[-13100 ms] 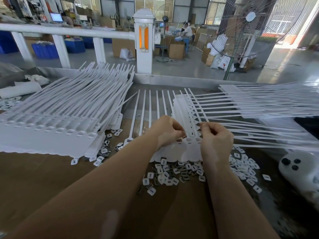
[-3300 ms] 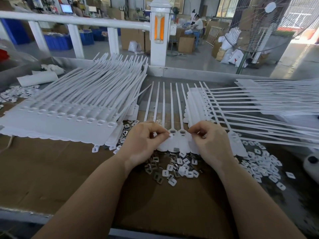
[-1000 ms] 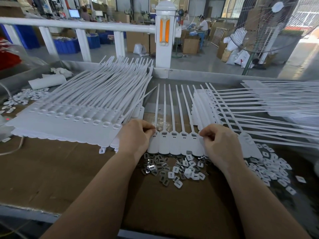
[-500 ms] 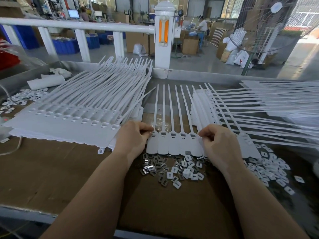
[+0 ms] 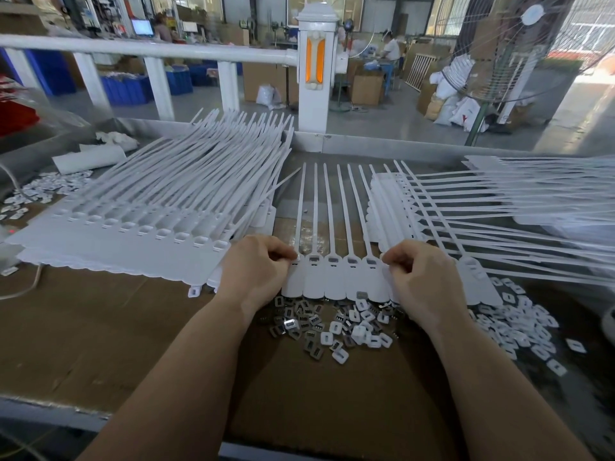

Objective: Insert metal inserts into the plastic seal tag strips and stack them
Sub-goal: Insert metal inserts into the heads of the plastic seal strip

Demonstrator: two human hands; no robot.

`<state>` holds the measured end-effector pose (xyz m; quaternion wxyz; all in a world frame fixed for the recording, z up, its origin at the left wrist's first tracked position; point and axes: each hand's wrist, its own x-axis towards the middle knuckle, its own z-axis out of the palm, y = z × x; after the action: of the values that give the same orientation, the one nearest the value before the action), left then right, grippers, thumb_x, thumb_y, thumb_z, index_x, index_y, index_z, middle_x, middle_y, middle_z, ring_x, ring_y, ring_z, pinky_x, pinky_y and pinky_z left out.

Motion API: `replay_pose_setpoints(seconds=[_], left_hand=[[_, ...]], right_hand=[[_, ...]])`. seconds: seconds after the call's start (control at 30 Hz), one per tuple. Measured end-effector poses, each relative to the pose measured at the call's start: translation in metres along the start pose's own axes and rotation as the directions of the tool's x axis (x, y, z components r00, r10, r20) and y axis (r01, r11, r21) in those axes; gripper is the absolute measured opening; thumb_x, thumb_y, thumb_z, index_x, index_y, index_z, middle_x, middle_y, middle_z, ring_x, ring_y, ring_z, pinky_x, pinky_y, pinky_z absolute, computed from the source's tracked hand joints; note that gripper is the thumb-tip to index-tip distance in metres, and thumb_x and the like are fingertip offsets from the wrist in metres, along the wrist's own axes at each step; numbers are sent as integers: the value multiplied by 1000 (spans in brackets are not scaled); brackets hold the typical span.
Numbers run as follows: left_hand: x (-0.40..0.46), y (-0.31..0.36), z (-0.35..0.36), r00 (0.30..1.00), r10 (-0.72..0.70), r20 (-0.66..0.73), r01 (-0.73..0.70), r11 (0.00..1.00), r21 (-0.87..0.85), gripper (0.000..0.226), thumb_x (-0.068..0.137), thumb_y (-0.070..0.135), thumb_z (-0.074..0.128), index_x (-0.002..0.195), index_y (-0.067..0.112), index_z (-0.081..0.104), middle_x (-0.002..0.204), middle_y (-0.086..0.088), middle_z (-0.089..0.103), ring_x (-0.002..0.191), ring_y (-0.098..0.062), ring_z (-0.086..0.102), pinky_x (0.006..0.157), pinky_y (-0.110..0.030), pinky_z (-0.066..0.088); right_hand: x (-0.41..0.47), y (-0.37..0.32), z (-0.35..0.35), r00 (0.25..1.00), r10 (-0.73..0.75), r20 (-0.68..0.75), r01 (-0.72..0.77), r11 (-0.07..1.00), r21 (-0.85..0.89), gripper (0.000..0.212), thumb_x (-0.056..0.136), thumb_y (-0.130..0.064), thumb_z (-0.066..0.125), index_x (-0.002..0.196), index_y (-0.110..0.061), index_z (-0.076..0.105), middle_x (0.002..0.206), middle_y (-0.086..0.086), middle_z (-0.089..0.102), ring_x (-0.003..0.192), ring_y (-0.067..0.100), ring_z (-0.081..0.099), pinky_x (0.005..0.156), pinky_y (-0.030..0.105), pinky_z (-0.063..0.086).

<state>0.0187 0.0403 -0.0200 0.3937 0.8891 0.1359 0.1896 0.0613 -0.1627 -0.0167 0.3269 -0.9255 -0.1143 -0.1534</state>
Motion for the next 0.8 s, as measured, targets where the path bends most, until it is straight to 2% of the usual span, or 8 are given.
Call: replay_pose_setpoints(seconds=[0.17, 0.37, 0.5, 0.63, 0.8], left_hand=[[-1, 2, 0, 999, 13, 29, -14, 999, 50, 30, 84, 6, 58, 72, 32, 64, 76, 23, 52, 69, 3, 52, 57, 3, 37], [2, 1, 1, 995, 94, 36, -98, 985, 145, 23, 84, 1, 57, 82, 18, 73, 87, 12, 56, 76, -4, 51, 62, 5, 34], [0, -1, -1, 999, 36, 20, -37, 998, 47, 21, 83, 8, 62, 75, 26, 69, 78, 23, 54, 70, 4, 51, 60, 6, 34], [1, -2, -1, 1000, -8, -30, 7, 1000, -2, 12, 82, 15, 66, 82, 27, 69, 71, 23, 56, 70, 7, 53, 57, 0, 37], [2, -4, 1, 999, -21, -33, 21, 1000, -16, 11, 83, 17, 66, 87, 26, 72, 71, 28, 54, 70, 11, 51, 58, 1, 35]], right_hand=[[0, 0, 0, 1000, -2, 6, 2, 1000, -3, 17, 85, -4, 57, 92, -14, 68, 95, 2, 66, 90, 17, 58, 83, 31, 48], [0, -1, 0, 1000, 7, 6, -7, 1000, -1, 16, 85, -5, 57, 92, -14, 68, 94, 2, 66, 90, 17, 58, 83, 31, 48], [-2, -1, 0, 1000, 8, 8, -8, 1000, 1, 17, 85, -5, 56, 92, -14, 68, 94, 1, 66, 91, 17, 58, 84, 32, 49], [-1, -1, -1, 1000, 16, 12, -17, 1000, 15, 17, 85, -5, 56, 91, -15, 68, 94, 1, 66, 91, 18, 58, 83, 33, 48], [-1, 0, -1, 1000, 14, 13, -14, 1000, 10, 16, 85, -5, 57, 90, -15, 68, 93, 0, 66, 91, 18, 58, 84, 34, 49]])
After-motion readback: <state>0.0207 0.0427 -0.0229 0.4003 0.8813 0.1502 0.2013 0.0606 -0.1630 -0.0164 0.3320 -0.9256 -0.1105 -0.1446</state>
